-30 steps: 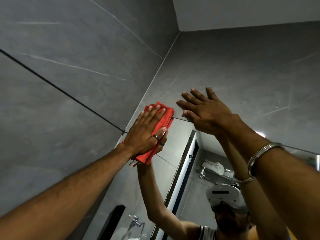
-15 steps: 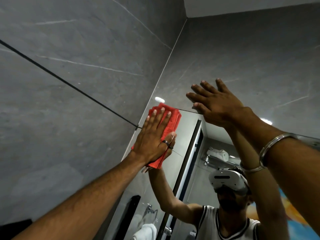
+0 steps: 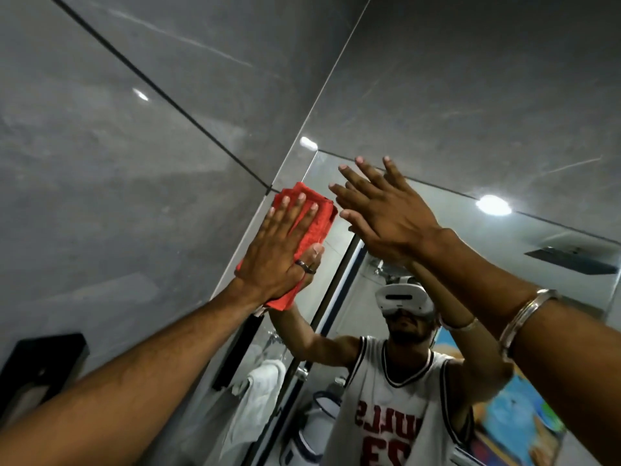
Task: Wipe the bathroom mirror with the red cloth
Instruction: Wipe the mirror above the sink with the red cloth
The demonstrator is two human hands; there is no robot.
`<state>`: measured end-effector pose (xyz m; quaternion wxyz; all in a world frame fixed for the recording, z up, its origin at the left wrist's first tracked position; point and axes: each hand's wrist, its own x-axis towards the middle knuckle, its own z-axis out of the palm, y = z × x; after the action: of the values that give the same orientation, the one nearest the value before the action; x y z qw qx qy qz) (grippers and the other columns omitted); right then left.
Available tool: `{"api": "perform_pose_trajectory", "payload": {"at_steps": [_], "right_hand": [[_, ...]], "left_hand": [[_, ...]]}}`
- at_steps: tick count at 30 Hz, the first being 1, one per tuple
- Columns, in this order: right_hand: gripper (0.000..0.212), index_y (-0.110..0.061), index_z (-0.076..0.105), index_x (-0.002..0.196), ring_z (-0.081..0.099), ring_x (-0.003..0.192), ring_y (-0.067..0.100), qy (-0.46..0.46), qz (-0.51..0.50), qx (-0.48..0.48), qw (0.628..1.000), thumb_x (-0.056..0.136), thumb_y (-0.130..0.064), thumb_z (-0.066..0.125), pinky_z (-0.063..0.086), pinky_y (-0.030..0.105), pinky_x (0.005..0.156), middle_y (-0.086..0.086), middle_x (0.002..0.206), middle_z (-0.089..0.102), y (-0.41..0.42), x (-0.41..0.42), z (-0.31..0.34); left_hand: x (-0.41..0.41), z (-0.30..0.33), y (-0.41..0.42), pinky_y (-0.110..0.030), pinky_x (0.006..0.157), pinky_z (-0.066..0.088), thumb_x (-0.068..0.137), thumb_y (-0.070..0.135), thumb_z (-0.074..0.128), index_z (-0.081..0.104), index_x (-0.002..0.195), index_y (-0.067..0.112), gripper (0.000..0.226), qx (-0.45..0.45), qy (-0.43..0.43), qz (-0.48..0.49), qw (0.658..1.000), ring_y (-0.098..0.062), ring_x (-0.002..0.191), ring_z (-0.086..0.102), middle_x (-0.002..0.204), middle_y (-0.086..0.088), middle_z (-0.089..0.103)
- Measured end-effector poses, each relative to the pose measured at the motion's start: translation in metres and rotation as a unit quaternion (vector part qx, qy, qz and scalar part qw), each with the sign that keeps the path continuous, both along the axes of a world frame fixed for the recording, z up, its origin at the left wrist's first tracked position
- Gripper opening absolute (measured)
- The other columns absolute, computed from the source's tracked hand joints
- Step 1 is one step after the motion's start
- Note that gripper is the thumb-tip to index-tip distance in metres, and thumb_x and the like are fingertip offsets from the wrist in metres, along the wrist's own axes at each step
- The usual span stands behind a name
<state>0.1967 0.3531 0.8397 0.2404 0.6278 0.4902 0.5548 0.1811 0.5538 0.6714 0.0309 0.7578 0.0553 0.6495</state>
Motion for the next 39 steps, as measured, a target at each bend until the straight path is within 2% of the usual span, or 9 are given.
{"api": "perform_pose_trajectory", "payload": {"at_steps": [6, 9, 12, 18, 22, 27, 32, 35, 39], "right_hand": [[0.067, -0.031, 0.019, 0.165, -0.004, 0.163, 0.024, 0.015, -0.011, -0.004, 1.000, 0.104, -0.057, 0.005, -0.003, 0.053, 0.132, 0.003, 0.175, 0.008, -0.016, -0.003, -0.028], [0.072, -0.028, 0.024, 0.164, 0.000, 0.163, 0.026, 0.039, 0.001, -0.023, 0.999, 0.103, -0.058, 0.002, -0.001, 0.054, 0.131, 0.006, 0.174, 0.012, -0.016, -0.006, -0.059], [0.071, -0.026, 0.029, 0.162, 0.004, 0.163, 0.029, 0.022, 0.009, -0.002, 1.000, 0.103, -0.057, 0.007, 0.004, 0.058, 0.130, 0.008, 0.173, 0.016, -0.024, -0.006, -0.083], [0.070, -0.024, 0.027, 0.164, 0.002, 0.163, 0.031, 0.024, 0.020, -0.032, 0.999, 0.104, -0.057, 0.012, 0.008, 0.064, 0.128, 0.011, 0.175, 0.008, -0.016, 0.007, -0.152], [0.066, -0.022, 0.031, 0.163, 0.006, 0.163, 0.032, 0.021, 0.042, -0.049, 0.998, 0.107, -0.055, 0.018, 0.007, 0.064, 0.128, 0.011, 0.175, 0.013, -0.017, 0.022, -0.189], [0.065, -0.023, 0.034, 0.161, 0.007, 0.163, 0.032, 0.019, 0.041, -0.067, 0.997, 0.107, -0.056, 0.018, 0.003, 0.062, 0.129, 0.010, 0.175, 0.014, -0.028, 0.024, -0.233], [0.065, -0.024, 0.032, 0.162, 0.005, 0.163, 0.032, 0.022, 0.045, -0.068, 0.996, 0.107, -0.055, 0.020, -0.004, 0.059, 0.130, 0.010, 0.175, 0.013, -0.055, 0.024, -0.266], [0.064, -0.024, 0.032, 0.162, 0.008, 0.163, 0.033, 0.021, 0.056, -0.054, 0.997, 0.106, -0.054, 0.026, -0.007, 0.058, 0.129, 0.010, 0.175, 0.014, -0.076, 0.027, -0.281], [0.065, -0.024, 0.026, 0.164, 0.008, 0.162, 0.034, 0.033, 0.054, -0.045, 0.997, 0.106, -0.053, 0.028, -0.009, 0.056, 0.129, 0.011, 0.175, 0.015, -0.102, 0.037, -0.297]], "left_hand": [[-0.003, -0.071, 0.002, -0.059, 0.129, 0.015, 0.105, 0.061, 0.017, 0.004, 0.166, 0.018, 0.076, -0.001, 0.022, 0.008, 1.000, -0.029, 0.163, -0.003, 0.175, -0.009, -0.001], [-0.009, -0.120, -0.002, -0.061, 0.128, 0.016, 0.106, 0.059, 0.022, 0.006, 0.166, 0.018, 0.075, -0.029, 0.030, 0.004, 0.999, -0.031, 0.163, -0.001, 0.175, -0.010, -0.001], [-0.006, -0.152, -0.004, -0.062, 0.126, 0.018, 0.106, 0.058, 0.025, 0.009, 0.166, 0.017, 0.074, -0.021, 0.029, -0.001, 0.999, -0.034, 0.162, 0.001, 0.175, -0.011, 0.002], [-0.006, -0.227, -0.009, -0.057, 0.130, 0.011, 0.106, 0.059, 0.027, 0.006, 0.166, 0.019, 0.075, -0.031, 0.034, 0.031, 0.998, -0.035, 0.162, 0.004, 0.175, -0.012, 0.001], [-0.011, -0.275, -0.015, -0.058, 0.130, 0.012, 0.106, 0.052, 0.031, 0.016, 0.164, 0.014, 0.071, -0.043, 0.019, 0.010, 0.999, -0.041, 0.160, 0.012, 0.172, -0.019, 0.016], [-0.013, -0.330, -0.025, -0.053, 0.130, 0.014, 0.105, 0.054, 0.033, 0.018, 0.163, 0.012, 0.073, -0.062, 0.009, 0.055, 0.997, -0.042, 0.156, 0.022, 0.164, -0.024, 0.032], [-0.011, -0.351, -0.039, -0.056, 0.127, 0.021, 0.102, 0.061, 0.029, 0.030, 0.158, 0.009, 0.076, -0.117, 0.007, 0.066, 0.991, -0.047, 0.149, 0.033, 0.158, -0.027, 0.040], [-0.012, -0.351, -0.050, -0.057, 0.128, 0.015, 0.107, 0.048, 0.022, 0.031, 0.157, 0.004, 0.068, -0.148, 0.000, 0.037, 0.988, -0.048, 0.151, 0.030, 0.160, -0.029, 0.038], [-0.011, -0.349, -0.076, -0.066, 0.125, 0.017, 0.099, 0.032, 0.036, 0.030, 0.157, 0.001, 0.066, -0.169, -0.005, 0.011, 0.986, -0.050, 0.151, 0.027, 0.161, -0.028, 0.037]]}}
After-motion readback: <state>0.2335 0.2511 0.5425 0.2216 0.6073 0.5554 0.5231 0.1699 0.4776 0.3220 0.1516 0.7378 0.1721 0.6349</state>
